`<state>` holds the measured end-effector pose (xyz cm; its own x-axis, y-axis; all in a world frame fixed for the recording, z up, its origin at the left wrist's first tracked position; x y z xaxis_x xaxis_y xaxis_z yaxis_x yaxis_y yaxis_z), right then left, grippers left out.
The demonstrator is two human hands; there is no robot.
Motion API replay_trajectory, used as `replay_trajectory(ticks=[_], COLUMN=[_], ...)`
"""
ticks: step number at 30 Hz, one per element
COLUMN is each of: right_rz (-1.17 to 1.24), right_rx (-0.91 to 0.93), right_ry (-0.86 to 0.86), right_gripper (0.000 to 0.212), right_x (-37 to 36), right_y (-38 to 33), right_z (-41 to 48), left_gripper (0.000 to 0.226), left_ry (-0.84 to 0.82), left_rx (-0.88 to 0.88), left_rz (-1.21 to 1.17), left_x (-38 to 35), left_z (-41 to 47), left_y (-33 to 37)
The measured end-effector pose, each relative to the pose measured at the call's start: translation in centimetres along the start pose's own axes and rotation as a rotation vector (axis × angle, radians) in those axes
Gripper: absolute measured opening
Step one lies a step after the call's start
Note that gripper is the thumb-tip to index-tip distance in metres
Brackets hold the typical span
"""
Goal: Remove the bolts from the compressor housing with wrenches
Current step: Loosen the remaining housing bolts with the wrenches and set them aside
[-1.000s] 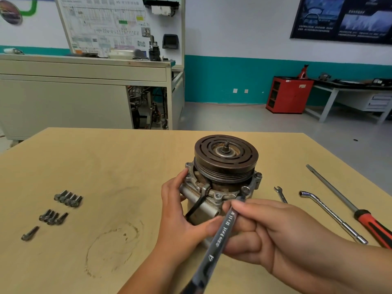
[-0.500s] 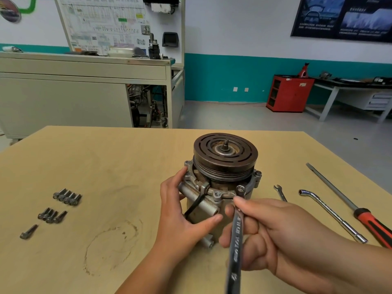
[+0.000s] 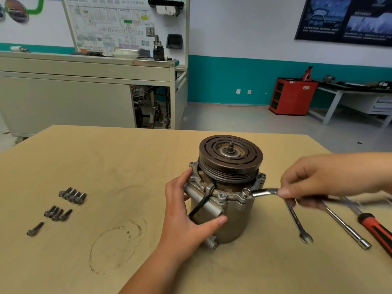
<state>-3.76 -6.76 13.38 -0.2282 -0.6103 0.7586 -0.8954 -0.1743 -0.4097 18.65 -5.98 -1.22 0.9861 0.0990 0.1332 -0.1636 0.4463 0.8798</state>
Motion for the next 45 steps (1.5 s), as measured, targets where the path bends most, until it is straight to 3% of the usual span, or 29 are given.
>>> replay_trajectory(ticks=[3,6,9,14,17,19,21,26,33,40,43,45], right_rz=[-0.171,-0.203,-0.029,0.501,0.798,1.022,1.22,1.405,1.43,1.41,1.277,1.023], right_rx=[0.123,0.172,0.158,0.233,0.252,0.23,0.22,0.239,0.224,0.202,0.175,0.122], right_ry=[0.217,0.209,0.049,-0.337,-0.45,-0.37,-0.243,-0.064,0.055,0.039,-0.018,-0.076], right_gripper=[0.033,0.042,0.048,0.014,0.016,0.026,0.019,0.026,0.027,0.024,0.026,0.027], right_x=[1.5,2.3,2.2,-2.8,-5.8,-7.4,-8.5,-8.6,-8.2,-8.8,-8.6,-7.8], right_y=[0.7,1.8,3.8,5.1,1.7,-0.6,-2.8,-5.9,-5.9,-5.7,-4.7,-3.4], right_z=[1.2,1.3,0.2,0.0,-1.0,-1.3,-1.7,-1.5,-0.2,-0.5,-0.5,-0.5], left_gripper=[0.095,0.095,0.096,0.095,0.096,0.097,0.098,0.102,0.098,0.097,0.097,0.096], left_ry=[0.003,0.009,0.007,0.006,0.006,0.01,0.019,0.05,0.05,0.03,0.021,0.013], left_rx=[-0.005,-0.012,-0.011,-0.014,-0.01,-0.02,-0.034,-0.002,-0.015,-0.035,-0.037,-0.028], left_rz=[-0.003,-0.005,-0.008,0.0,-0.002,0.005,0.011,-0.033,-0.033,-0.014,0.007,0.013], left_x=[0.0,0.0,0.0,0.0,-0.1,-0.1,-0.1,-0.4,-0.4,-0.3,-0.2,-0.1], left_z=[0.0,0.1,0.1,0.1,0.0,0.0,0.0,-0.1,0.0,0.0,0.0,0.0], left_y=[0.0,0.1,-0.1,-0.1,-0.2,-0.2,-0.3,-1.0,-1.2,-0.6,-0.3,-0.2])
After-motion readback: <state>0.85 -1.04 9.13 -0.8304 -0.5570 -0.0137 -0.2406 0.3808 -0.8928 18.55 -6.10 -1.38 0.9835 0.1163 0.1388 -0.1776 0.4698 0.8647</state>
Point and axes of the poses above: each hand's wrist, its own z-axis towards the middle knuckle, its own x-axis out of the back of the hand, y = z × x, the point moved 2 cm from there along z, towards the middle knuckle, and after that the axes turned 5 degrees about -z, right-handed, at the moved point
